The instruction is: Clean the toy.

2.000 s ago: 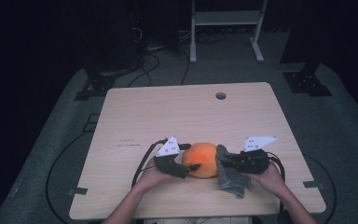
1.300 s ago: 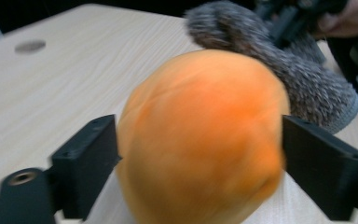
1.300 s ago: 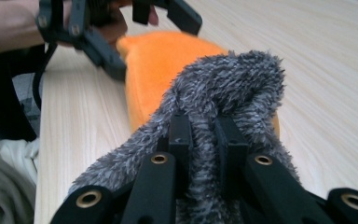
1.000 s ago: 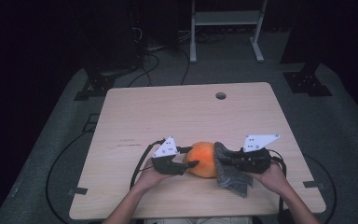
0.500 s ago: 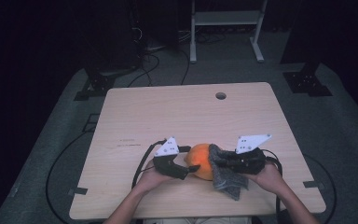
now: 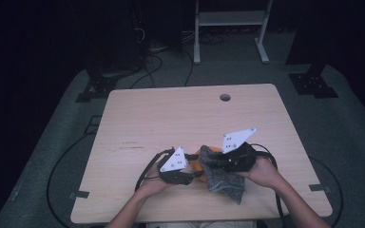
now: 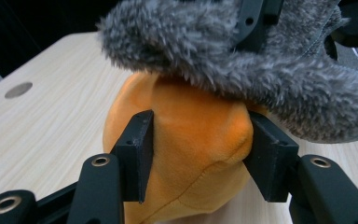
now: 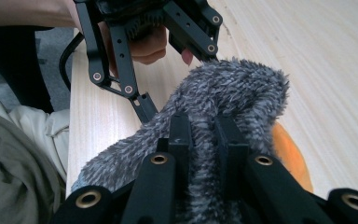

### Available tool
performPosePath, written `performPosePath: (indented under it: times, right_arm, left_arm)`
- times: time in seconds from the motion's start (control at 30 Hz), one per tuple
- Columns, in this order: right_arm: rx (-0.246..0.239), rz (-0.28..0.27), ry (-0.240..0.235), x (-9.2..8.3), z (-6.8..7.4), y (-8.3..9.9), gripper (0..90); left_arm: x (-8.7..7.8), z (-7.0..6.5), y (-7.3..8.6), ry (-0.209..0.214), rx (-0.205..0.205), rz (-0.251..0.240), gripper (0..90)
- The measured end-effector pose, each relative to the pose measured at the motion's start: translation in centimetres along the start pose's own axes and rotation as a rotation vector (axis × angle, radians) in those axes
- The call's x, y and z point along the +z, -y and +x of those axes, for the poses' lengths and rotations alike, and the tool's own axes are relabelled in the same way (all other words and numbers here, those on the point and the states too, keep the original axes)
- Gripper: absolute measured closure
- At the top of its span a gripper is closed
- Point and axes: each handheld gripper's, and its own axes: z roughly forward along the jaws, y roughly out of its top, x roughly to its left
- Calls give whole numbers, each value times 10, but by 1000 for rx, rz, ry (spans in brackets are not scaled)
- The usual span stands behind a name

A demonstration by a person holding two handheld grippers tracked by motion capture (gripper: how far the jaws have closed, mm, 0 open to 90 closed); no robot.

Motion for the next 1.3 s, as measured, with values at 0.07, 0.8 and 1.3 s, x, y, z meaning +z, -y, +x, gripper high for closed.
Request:
performPosePath:
  times: [0.07, 0.8, 1.3]
  right_arm:
    - [24, -5, -8, 1, -2, 2, 788]
    - [126, -70, -12, -5, -5, 57, 785]
    - [156, -192, 112, 0, -18, 33, 786]
  left_arm:
    - [-1, 1, 2, -7, 2, 7, 467]
    - [-1, 22, 0, 27, -205, 8, 109]
    - [3, 22, -3, -98, -151, -42, 521]
